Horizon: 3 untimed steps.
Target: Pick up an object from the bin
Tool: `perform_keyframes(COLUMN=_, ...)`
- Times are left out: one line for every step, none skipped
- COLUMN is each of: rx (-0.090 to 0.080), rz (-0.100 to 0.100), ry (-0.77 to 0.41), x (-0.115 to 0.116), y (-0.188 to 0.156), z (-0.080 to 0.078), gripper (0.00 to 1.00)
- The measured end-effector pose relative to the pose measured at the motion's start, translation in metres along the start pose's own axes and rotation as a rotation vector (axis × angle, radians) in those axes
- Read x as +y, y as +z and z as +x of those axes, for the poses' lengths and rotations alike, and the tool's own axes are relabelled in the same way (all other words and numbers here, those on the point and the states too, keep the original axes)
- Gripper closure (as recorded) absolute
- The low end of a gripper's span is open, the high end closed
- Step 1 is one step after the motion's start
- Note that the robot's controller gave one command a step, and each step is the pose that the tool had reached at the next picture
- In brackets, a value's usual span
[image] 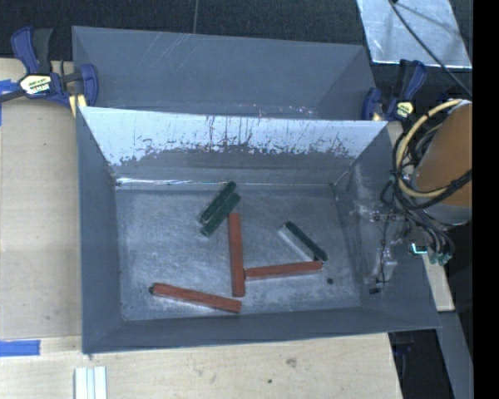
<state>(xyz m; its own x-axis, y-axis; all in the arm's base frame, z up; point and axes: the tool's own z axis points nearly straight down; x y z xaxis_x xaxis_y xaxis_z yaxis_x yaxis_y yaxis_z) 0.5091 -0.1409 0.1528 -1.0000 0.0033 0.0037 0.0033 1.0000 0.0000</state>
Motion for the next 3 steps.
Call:
perform_keyframes(rx=0.0, rz=-0.003, ry=-0.083, x=0.047, y=0.087, z=0.001, gripper=0.0)
perform_keyframes(rx=-0.004, rz=0.0, ry=-0.095, x=0.086, y=0.083, z=0.003, gripper=0.0)
perform_keyframes(rx=-0.004, rz=0.001, ry=-0.094, x=0.084, y=0.083, z=0.003, gripper=1.0)
